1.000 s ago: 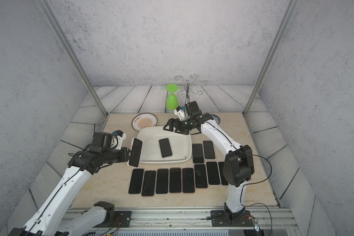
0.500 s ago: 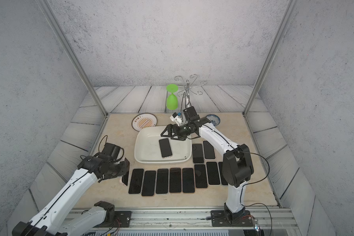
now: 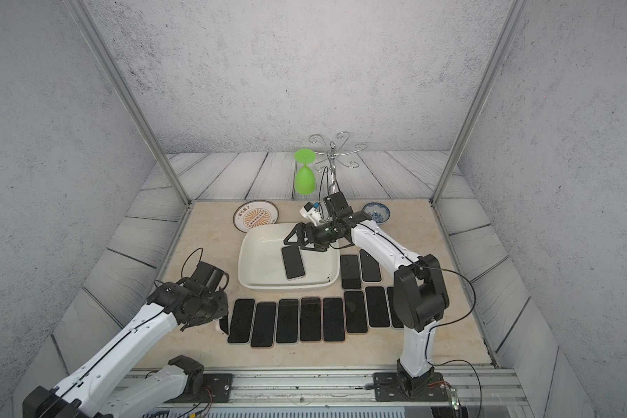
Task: Take the phone out of the storage box
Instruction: Place the phone at the center of the board.
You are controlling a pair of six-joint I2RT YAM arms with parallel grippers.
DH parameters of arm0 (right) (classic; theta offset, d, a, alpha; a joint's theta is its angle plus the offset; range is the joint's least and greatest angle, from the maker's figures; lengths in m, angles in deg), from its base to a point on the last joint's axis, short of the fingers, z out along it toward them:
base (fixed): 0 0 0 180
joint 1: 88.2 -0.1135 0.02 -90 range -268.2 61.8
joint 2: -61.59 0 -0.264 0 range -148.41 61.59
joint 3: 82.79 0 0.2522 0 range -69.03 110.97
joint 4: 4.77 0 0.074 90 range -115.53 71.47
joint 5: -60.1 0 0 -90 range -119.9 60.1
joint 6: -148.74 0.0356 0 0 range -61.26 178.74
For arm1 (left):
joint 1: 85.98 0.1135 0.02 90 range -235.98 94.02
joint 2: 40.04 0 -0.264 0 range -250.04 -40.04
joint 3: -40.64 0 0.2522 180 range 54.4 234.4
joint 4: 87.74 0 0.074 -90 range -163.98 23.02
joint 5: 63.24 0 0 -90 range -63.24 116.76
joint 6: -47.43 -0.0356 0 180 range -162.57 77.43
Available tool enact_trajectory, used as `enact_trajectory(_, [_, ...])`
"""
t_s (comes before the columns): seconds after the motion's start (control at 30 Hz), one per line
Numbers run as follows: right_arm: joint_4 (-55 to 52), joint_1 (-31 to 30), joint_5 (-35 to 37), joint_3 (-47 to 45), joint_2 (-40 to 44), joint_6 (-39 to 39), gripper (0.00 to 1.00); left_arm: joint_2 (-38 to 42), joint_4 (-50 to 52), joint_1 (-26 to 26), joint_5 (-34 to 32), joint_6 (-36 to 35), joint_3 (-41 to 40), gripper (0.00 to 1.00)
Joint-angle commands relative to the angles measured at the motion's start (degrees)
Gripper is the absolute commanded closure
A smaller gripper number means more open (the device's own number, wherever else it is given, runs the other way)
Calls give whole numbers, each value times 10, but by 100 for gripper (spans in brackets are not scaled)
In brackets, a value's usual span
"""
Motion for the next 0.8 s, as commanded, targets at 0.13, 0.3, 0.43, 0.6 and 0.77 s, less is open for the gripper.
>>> enact_trajectory(0.13, [10, -3, -19, -5, -16, 3, 1, 32, -28, -34, -65, 23, -26, 100])
enact_trajectory(0.3, [7, -7, -21, -5, -20, 0, 1, 27, -33, -55, -80, 15, -35, 100])
enact_trajectory(0.43, [-1, -7, -21, -5, -24, -7, 1, 22, -31, -78, -98, 15, -39, 100])
enact_trajectory(0.6, [-2, -8, -25, -5, -25, -9, 1, 21, -27, -104, -131, 22, -45, 100])
enact_trajectory(0.77, [-4, -9, -26, -4, -30, -12, 1, 16, -22, -115, -141, 26, -45, 100])
